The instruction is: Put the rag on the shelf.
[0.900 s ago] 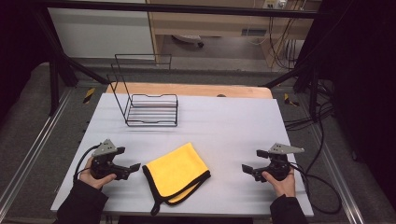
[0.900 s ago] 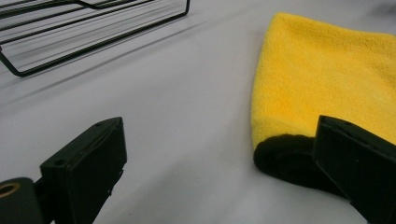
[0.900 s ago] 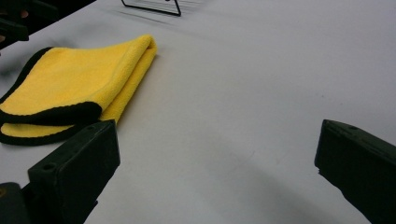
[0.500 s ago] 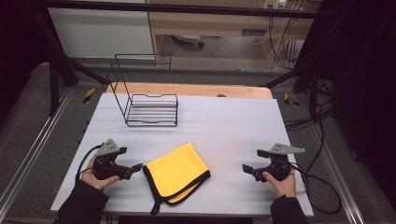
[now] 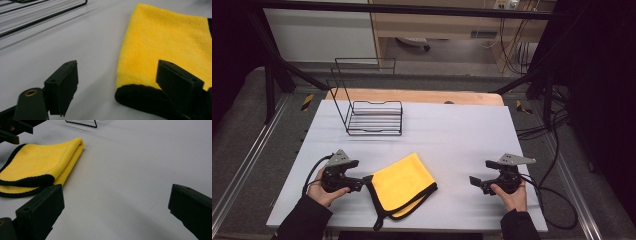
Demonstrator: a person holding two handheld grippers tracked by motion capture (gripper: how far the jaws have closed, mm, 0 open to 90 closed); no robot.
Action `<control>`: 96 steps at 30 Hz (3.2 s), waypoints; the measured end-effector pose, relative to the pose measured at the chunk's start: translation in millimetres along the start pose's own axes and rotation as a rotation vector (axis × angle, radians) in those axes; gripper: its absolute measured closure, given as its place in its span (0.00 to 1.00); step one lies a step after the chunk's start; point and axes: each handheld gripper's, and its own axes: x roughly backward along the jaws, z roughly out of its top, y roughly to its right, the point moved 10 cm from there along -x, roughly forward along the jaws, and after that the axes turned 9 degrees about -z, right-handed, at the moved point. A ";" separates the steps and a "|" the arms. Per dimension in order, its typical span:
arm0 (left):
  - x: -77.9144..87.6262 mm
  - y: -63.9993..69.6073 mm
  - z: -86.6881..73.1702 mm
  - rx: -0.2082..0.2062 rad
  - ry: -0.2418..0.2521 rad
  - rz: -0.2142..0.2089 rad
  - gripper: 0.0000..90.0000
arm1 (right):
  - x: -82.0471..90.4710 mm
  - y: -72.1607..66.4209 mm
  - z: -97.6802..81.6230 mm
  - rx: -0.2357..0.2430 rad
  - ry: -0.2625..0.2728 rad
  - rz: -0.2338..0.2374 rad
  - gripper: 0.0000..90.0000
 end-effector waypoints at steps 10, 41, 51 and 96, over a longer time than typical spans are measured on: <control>-21.6 3.1 -7.2 0.013 -0.107 0.001 0.39 | -6.7 -8.0 0.8 0.029 -0.019 -0.005 0.01; -27.9 15.1 -19.3 0.017 -0.197 -0.047 0.77 | -77.5 -79.1 39.7 0.098 -0.072 -0.028 0.05; -27.9 16.5 -19.5 0.002 -0.200 -0.042 0.82 | -118.2 -105.1 50.3 0.068 -0.096 0.007 0.24; -8.4 26.4 -21.4 0.006 -0.206 0.040 0.90 | -162.2 -131.9 54.3 0.103 -0.136 0.116 0.92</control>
